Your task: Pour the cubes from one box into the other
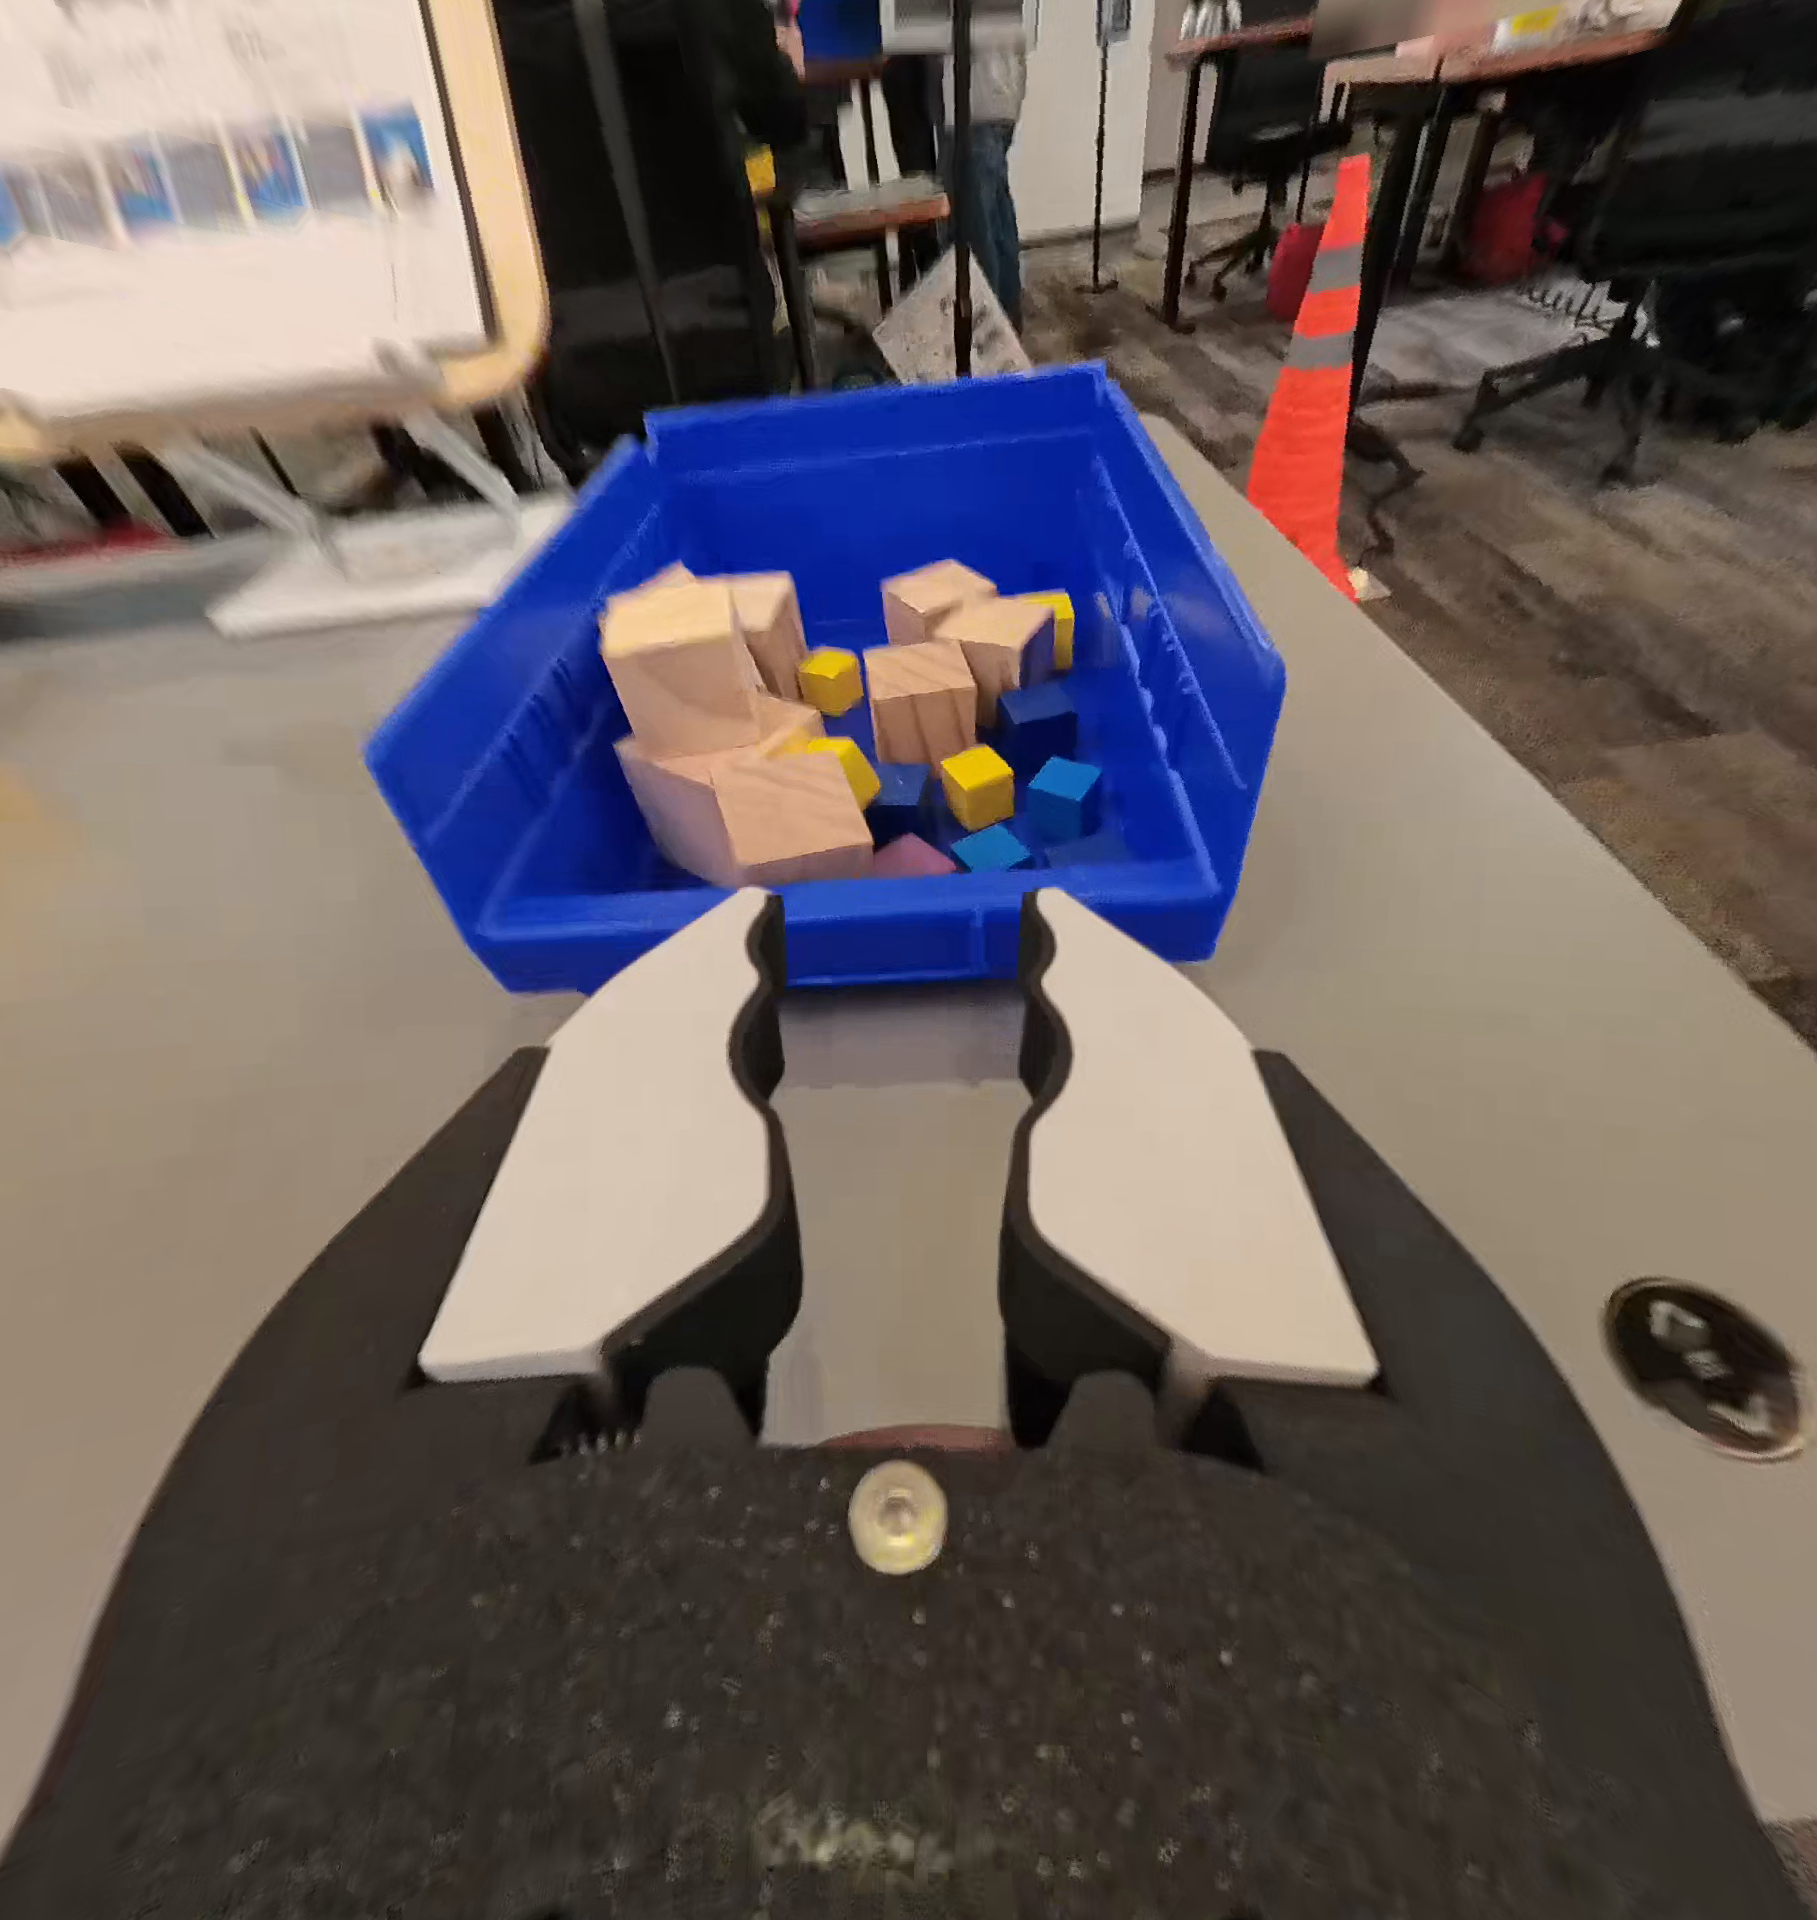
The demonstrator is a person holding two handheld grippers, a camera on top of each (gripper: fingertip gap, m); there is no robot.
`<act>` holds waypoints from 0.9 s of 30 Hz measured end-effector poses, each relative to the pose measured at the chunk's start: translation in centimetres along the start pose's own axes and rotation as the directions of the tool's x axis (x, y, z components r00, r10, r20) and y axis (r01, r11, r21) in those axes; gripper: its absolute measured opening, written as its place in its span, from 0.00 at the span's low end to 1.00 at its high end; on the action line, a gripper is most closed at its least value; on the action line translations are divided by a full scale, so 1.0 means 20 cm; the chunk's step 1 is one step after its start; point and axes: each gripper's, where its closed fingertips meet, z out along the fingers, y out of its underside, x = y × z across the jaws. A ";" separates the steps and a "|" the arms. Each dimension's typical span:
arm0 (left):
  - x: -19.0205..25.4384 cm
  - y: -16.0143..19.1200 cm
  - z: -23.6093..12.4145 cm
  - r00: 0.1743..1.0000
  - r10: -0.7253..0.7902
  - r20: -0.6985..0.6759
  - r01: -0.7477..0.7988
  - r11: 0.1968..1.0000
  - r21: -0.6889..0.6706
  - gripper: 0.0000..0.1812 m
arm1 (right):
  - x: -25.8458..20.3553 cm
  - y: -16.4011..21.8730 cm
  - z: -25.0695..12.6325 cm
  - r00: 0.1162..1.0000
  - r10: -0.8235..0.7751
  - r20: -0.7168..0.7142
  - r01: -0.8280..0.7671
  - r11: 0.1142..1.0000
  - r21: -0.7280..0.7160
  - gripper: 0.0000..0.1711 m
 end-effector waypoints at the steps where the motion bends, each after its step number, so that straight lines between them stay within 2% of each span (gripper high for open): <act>1: 0.17 -0.01 0.08 0.997 0.067 -0.046 -0.067 0.998 -0.009 0.34 | 0.02 0.03 0.03 0.999 -0.044 -0.012 0.044 0.998 -0.044 0.26; 3: 0.51 0.00 0.26 0.978 0.155 -0.140 -0.158 0.987 -0.006 0.37 | 0.07 0.05 0.09 0.998 -0.057 -0.026 0.055 0.996 -0.077 0.31; 7: 1.12 0.14 0.71 0.939 0.148 -0.310 -0.192 0.974 -0.118 0.41 | 0.16 -0.01 0.10 0.998 -0.025 -0.059 0.023 0.999 -0.029 0.33; 8: 1.19 0.15 0.83 0.948 0.134 -0.287 -0.179 0.974 -0.137 0.40 | 0.18 -0.02 0.11 0.997 -0.040 -0.067 0.038 0.999 -0.027 0.34; 10: 1.32 0.10 1.05 0.958 0.132 -0.253 -0.162 0.982 -0.099 0.33 | 0.23 0.00 0.13 0.991 -0.078 -0.107 0.072 0.996 -0.055 0.35; 11: 1.36 0.08 1.14 0.961 0.147 -0.236 -0.172 0.981 -0.090 0.36 | 0.26 0.02 0.15 0.988 -0.088 -0.127 0.078 0.994 -0.079 0.36; 12: 1.39 0.06 1.23 0.965 0.160 -0.206 -0.180 0.980 -0.083 0.37 | 0.29 0.03 0.16 0.986 -0.087 -0.142 0.073 0.993 -0.097 0.37; 15: 1.42 0.09 1.43 0.977 0.136 -0.165 -0.158 0.979 -0.125 0.30 | 0.33 0.04 0.21 0.991 -0.015 -0.132 0.002 0.995 -0.101 0.38; 16: 1.41 0.10 1.46 0.981 0.118 -0.155 -0.141 0.978 -0.151 0.19 | 0.34 0.05 0.23 0.993 0.006 -0.120 -0.019 0.994 -0.105 0.38; 17: 1.40 0.10 1.47 0.985 0.100 -0.138 -0.121 0.980 -0.155 0.14 | 0.34 0.06 0.26 0.994 0.020 -0.103 -0.033 0.993 -0.117 0.38; 21: 1.35 0.11 1.42 0.996 0.069 -0.063 -0.080 0.981 -0.178 0.09 | 0.34 0.14 0.30 0.991 0.002 -0.136 -0.032 0.976 -0.217 0.30; 25: 1.30 0.12 1.35 0.998 0.060 -0.016 -0.062 0.982 -0.177 0.06 | 0.28 0.10 0.30 0.992 0.036 -0.122 -0.057 0.983 -0.175 0.21; 27: 1.27 0.12 1.32 0.998 0.066 -0.009 -0.067 0.983 -0.174 0.06 | 0.23 0.09 0.30 0.993 0.085 -0.083 -0.098 0.982 -0.164 0.10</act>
